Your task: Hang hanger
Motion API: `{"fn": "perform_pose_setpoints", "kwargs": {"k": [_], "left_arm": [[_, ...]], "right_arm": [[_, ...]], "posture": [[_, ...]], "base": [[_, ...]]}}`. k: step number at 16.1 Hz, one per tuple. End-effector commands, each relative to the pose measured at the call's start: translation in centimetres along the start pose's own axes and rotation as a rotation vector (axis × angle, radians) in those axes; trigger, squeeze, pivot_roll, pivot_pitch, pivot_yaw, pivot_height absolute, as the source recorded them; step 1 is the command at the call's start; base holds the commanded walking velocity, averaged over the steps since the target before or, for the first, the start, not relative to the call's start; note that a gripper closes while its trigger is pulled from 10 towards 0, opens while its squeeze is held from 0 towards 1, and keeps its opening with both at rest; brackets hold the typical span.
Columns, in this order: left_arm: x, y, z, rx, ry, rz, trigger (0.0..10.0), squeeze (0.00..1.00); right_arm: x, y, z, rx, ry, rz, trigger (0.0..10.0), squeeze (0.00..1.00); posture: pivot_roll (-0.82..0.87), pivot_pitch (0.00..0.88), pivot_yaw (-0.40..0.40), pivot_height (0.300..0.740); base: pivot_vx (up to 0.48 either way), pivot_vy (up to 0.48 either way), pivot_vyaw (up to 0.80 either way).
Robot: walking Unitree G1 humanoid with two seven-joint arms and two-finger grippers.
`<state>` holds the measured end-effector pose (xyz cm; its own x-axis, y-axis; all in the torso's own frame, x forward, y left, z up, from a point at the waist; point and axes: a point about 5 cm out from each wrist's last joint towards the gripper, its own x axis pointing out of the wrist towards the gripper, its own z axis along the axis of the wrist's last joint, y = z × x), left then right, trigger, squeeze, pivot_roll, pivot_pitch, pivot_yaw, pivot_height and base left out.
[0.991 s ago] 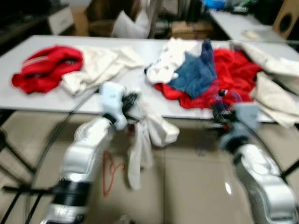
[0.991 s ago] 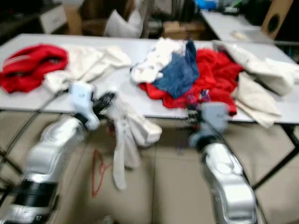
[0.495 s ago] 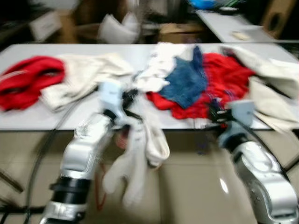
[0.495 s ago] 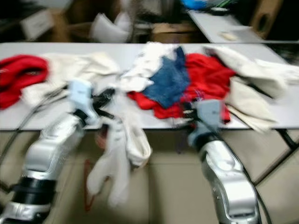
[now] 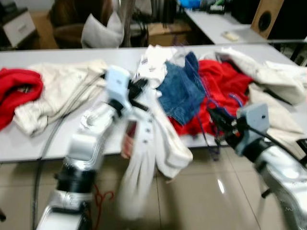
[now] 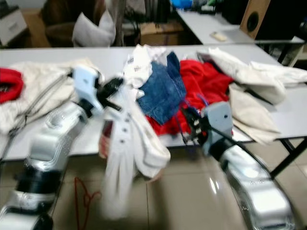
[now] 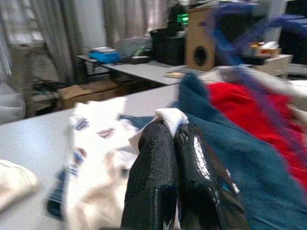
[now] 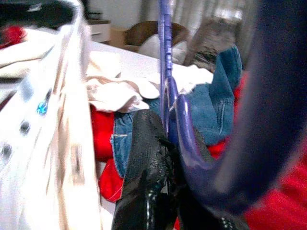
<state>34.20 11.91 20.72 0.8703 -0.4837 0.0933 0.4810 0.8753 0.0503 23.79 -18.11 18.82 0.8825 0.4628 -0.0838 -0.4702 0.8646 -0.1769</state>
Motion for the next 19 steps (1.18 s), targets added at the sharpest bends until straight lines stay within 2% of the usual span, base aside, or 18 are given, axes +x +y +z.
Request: {"fn": "perform_pose_setpoints", "kwargs": {"k": [1,3,4,5,8,10,13,16,19], "left_arm": [[0.9,-0.3,1.9,0.035,-0.075,-0.025,10.0,0.00],[2.9,1.2,4.3,0.096,-0.100,-0.018,10.0,0.00],[3.3,1.5,4.7,0.104,-0.100,-0.016,10.0,0.00],[4.5,2.2,5.7,0.145,-0.091,-0.028,10.0,0.00],[5.6,2.8,7.4,0.154,-0.114,-0.020,10.0,0.00],[6.8,2.2,9.7,0.134,-0.174,-0.086,10.0,0.00],[7.5,1.8,10.7,0.142,-0.187,-0.109,10.0,0.00],[8.0,0.9,11.9,0.142,-0.204,-0.171,10.0,0.00],[7.4,-0.4,14.9,0.165,-0.285,-0.316,10.0,0.00]], "right_arm": [[-1.0,-0.9,0.6,-0.014,-0.001,0.015,10.0,0.00],[-3.8,-3.0,2.6,-0.093,0.002,0.109,10.0,0.00],[-4.3,-3.2,3.0,-0.102,-0.004,0.134,10.0,0.00],[-5.5,-3.4,3.9,-0.098,-0.016,0.238,10.0,0.00],[-6.8,-3.5,4.1,-0.124,0.048,0.336,10.0,0.00],[-7.3,-3.5,4.1,-0.146,0.145,0.435,10.0,0.00],[-6.8,-3.2,4.5,-0.156,0.151,0.510,10.0,0.00],[-5.3,-3.4,4.2,-0.214,0.187,0.528,10.0,0.00],[-2.1,-4.7,4.5,-0.316,0.227,0.510,10.0,0.00]], "posture": [[-0.23,0.000,0.030,0.710],[-0.23,0.000,0.037,0.710],[-0.23,0.000,0.038,0.710],[-0.24,0.000,0.042,0.710],[-0.25,0.000,0.044,0.710],[-0.25,0.000,0.046,0.710],[-0.25,0.000,0.043,0.710],[-0.25,0.000,0.042,0.710],[-0.25,0.000,0.044,0.710]], "base": [[0.371,0.000,0.00],[0.373,0.000,0.00],[0.371,0.000,0.00],[0.364,0.000,0.00],[0.360,0.000,0.00],[0.354,0.000,0.00],[0.320,0.000,0.00],[0.000,0.000,0.00],[0.000,0.000,0.00]]}}
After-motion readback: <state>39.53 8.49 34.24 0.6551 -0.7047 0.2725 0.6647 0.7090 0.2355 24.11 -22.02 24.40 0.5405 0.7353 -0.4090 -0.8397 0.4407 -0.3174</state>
